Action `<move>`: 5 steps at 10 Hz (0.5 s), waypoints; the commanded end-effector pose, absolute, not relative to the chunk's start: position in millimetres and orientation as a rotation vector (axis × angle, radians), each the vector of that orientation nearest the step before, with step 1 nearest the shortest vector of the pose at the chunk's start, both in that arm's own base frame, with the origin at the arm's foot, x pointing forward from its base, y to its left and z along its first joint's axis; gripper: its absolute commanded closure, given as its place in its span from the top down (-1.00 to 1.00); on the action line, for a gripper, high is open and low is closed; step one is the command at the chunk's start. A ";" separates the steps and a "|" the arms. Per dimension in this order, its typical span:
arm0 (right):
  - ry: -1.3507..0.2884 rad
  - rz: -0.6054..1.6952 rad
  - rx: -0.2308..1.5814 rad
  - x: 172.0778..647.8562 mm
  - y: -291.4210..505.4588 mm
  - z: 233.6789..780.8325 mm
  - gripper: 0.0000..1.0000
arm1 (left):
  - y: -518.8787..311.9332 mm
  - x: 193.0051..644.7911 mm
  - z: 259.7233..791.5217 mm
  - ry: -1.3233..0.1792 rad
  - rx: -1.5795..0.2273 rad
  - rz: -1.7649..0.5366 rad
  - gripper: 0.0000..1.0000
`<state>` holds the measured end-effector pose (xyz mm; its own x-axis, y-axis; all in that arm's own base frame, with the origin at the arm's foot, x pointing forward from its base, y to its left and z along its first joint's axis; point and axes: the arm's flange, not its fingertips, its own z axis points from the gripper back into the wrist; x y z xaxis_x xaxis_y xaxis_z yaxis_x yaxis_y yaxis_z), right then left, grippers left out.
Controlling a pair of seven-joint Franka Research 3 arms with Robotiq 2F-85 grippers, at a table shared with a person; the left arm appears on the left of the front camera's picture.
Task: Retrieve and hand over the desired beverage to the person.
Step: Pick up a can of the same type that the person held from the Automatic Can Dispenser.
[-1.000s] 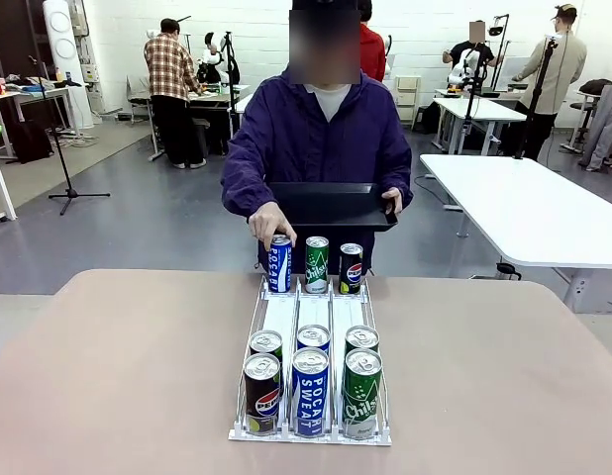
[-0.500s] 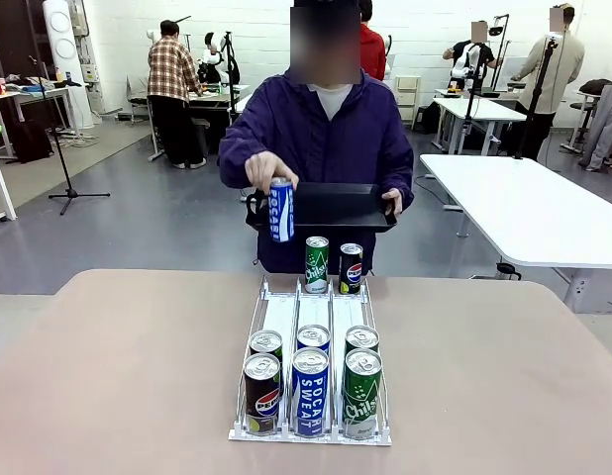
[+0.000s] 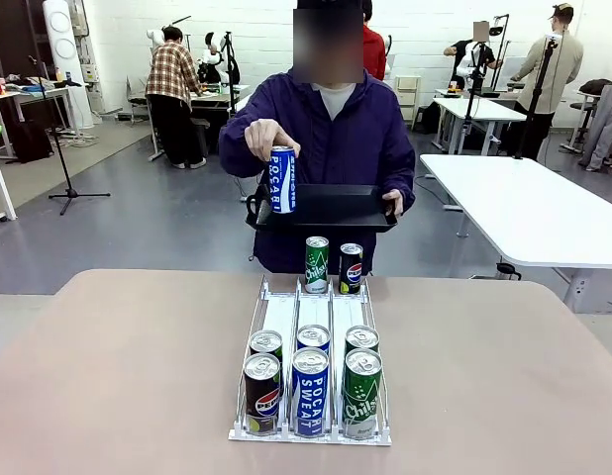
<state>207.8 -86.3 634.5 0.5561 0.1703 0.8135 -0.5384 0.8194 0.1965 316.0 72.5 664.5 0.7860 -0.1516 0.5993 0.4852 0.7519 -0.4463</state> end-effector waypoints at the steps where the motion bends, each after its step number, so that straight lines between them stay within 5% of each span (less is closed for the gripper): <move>1: -0.887 0.445 0.457 208.3 -85.1 634.2 1.00 | 73.4 316.4 665.4 -0.583 -0.632 -0.363 1.00; 5: -0.887 0.445 0.457 208.3 -85.1 634.2 1.00 | 73.4 316.4 665.4 -0.583 -0.632 -0.363 1.00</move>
<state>207.8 -86.3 634.5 0.5561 0.1703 0.8135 -0.5384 0.8194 0.1965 316.0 72.5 664.5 0.7860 -0.1516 0.5993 0.4852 0.7519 -0.4463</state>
